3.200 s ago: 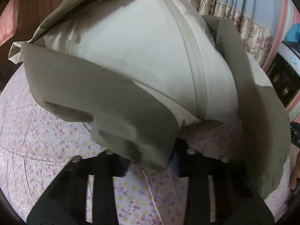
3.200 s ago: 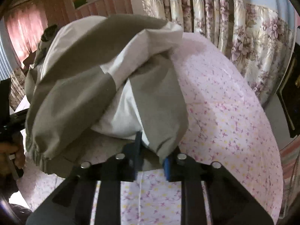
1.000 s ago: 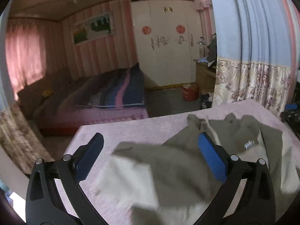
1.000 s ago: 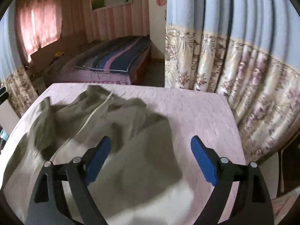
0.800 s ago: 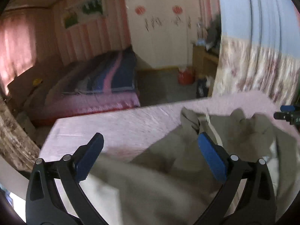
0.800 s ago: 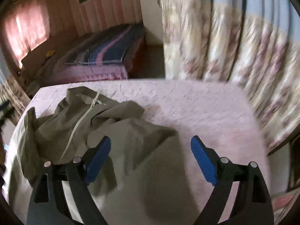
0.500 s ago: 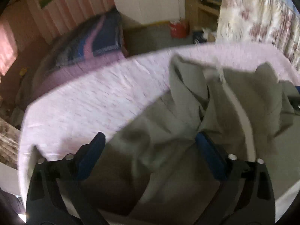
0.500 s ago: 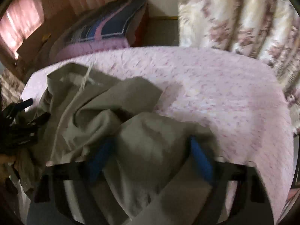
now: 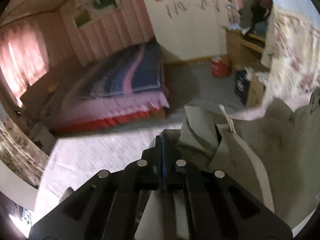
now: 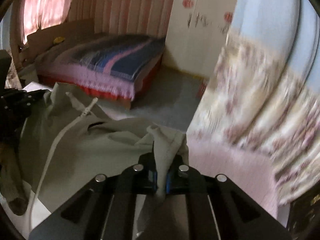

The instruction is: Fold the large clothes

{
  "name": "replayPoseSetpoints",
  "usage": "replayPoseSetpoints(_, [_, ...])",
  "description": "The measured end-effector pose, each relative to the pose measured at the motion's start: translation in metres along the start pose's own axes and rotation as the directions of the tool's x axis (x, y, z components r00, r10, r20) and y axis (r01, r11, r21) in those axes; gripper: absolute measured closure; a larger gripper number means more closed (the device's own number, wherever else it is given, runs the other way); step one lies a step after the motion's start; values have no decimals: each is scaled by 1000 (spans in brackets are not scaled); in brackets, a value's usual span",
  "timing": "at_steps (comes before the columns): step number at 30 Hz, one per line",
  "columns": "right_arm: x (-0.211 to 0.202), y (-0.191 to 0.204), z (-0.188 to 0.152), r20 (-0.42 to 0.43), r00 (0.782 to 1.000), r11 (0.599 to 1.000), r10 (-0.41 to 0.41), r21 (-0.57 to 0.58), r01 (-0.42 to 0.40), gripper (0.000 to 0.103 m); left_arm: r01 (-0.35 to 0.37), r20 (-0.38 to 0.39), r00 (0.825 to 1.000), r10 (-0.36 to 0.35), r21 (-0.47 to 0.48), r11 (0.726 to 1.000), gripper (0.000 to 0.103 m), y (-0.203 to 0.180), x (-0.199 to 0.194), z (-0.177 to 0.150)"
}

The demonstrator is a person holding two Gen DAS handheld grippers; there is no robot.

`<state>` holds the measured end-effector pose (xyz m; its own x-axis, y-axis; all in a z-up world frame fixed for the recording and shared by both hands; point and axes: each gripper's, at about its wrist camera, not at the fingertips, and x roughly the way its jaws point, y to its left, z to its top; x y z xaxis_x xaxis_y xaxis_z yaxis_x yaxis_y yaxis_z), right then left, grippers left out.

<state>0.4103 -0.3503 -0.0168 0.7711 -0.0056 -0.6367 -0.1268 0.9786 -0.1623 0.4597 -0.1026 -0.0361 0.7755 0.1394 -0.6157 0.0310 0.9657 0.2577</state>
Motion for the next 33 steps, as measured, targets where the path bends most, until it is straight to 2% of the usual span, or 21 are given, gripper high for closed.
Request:
replayPoseSetpoints(2, [10, -5, 14, 1, 1000, 1000, -9, 9, 9, 98, -3, 8, 1000, 3, -11, 1000, 103, 7, 2, 8])
replayPoseSetpoints(4, [28, -7, 16, -61, 998, 1000, -25, 0, 25, 94, -2, 8, 1000, 2, -3, 1000, 99, 7, 9, 13])
replayPoseSetpoints(5, [40, -7, 13, -88, 995, 999, -44, 7, 45, 84, 4, 9, 1000, -4, -12, 1000, 93, 8, 12, 12])
replayPoseSetpoints(6, [48, -8, 9, -106, 992, 998, -62, 16, 64, 77, 23, 0, 1000, -23, -43, 999, 92, 12, 13, 12])
replayPoseSetpoints(7, [54, -11, 3, -129, 989, 996, -74, 33, 79, 62, 53, -7, 999, -53, -78, 996, 91, 17, 14, 12])
replayPoseSetpoints(8, [55, -17, -4, -143, 986, 994, -85, 62, 95, 53, 77, -9, 997, -78, -108, 991, 74, 19, 11, 13])
replayPoseSetpoints(9, [50, -22, -9, -144, 986, 991, -86, 85, 99, 51, 97, -11, 995, -99, -122, 988, 59, 23, 5, 10])
replayPoseSetpoints(10, [43, -29, -11, -142, 988, 991, -64, 107, 79, 44, 117, -3, 993, -118, -125, 985, 41, 22, -1, 9])
replayPoseSetpoints(11, [30, -32, -14, -136, 990, 992, -39, 117, 55, 36, 117, 15, 993, -116, -114, 987, 33, 24, -13, 8])
replayPoseSetpoints(13, [6, -38, -17, -103, 994, 994, -40, 94, 50, 34, 137, 40, 990, -134, -91, 986, 31, 28, -40, 0])
replayPoseSetpoints(16, [-37, -46, -30, -78, 996, 996, -38, 71, 44, 29, 184, 61, 982, -179, -98, 978, 20, 37, -84, -21])
replayPoseSetpoints(18, [-67, -50, -43, -80, 996, 995, -39, 90, 46, 28, 167, 61, 985, -161, -106, 980, 20, 47, -109, -46])
replayPoseSetpoints(19, [-86, -49, -54, -80, 997, 995, -5, 97, 13, 28, 175, 56, 984, -169, -122, 977, 20, 52, -114, -54])
replayPoseSetpoints(21, [-112, -49, -75, -77, 997, 991, -14, 129, 24, 26, 182, 40, 983, -178, -167, 969, 20, 65, -128, -80])
replayPoseSetpoints(23, [-139, -42, -102, -106, 993, 988, 50, 152, -34, 23, 173, 43, 985, -168, -175, 969, 20, 72, -150, -106])
replayPoseSetpoints(24, [-153, -34, -122, -131, 990, 986, 44, 163, -22, 23, 167, 50, 986, -161, -178, 970, 20, 76, -159, -117])
replayPoseSetpoints(26, [-173, -17, -152, -158, 982, 989, 99, 128, -79, 22, 189, 63, 982, -180, -183, 965, 20, 80, -185, -138])
replayPoseSetpoints(28, [-184, -6, -178, -185, 981, 995, 55, 89, -39, 22, 194, 82, 980, -181, -191, 962, 17, 83, -213, -158])
replayPoseSetpoints(31, [-186, -2, -212, -228, 970, 989, 88, 135, -58, 22, 189, 107, 980, -169, -208, 960, 12, 83, -253, -185])
replayPoseSetpoints(33, [-192, 2, -224, -202, 969, 980, 144, 161, -112, 23, 196, 123, 977, -173, -203, 959, 9, 77, -273, -199])
